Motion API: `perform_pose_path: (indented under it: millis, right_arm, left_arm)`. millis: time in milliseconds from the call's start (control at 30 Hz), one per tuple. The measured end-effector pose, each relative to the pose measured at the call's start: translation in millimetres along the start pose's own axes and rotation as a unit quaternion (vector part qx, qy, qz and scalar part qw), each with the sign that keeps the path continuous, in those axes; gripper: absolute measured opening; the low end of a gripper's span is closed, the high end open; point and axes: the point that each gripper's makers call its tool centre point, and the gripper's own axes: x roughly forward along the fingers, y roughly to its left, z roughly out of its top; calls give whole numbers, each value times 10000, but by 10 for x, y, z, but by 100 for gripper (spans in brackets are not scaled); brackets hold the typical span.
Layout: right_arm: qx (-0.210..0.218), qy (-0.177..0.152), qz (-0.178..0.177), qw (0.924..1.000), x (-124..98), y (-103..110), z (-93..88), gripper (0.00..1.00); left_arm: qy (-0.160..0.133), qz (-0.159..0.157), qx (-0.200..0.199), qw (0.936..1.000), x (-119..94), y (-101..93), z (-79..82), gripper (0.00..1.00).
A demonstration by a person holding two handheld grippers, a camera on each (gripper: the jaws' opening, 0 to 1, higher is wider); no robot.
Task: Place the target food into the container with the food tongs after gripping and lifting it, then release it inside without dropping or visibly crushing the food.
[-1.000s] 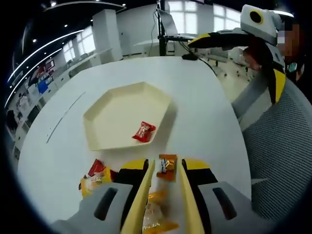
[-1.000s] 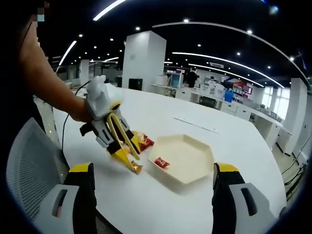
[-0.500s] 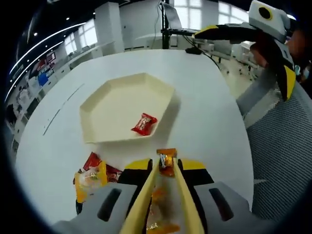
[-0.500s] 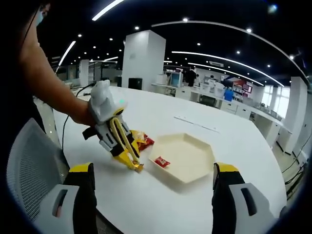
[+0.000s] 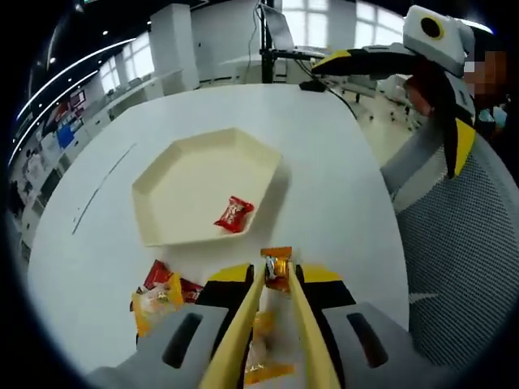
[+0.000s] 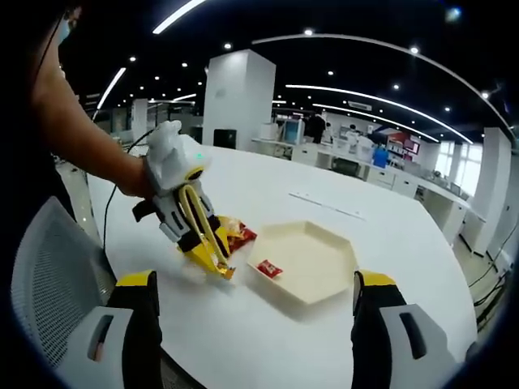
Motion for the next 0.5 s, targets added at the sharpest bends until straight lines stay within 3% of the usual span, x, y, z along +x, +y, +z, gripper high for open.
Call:
perform_pose_path:
  millis: [233,500]
  right_arm:
    - [-10,-3,8,10000,-1,4,4,98]
    - [1,-26,-18,10000,-7,-5,16,98]
  left_arm:
    - [-54,36,-60,10000,-132,194,154,17]
    - [-241,17,-47,9997,-194,368,452,17]
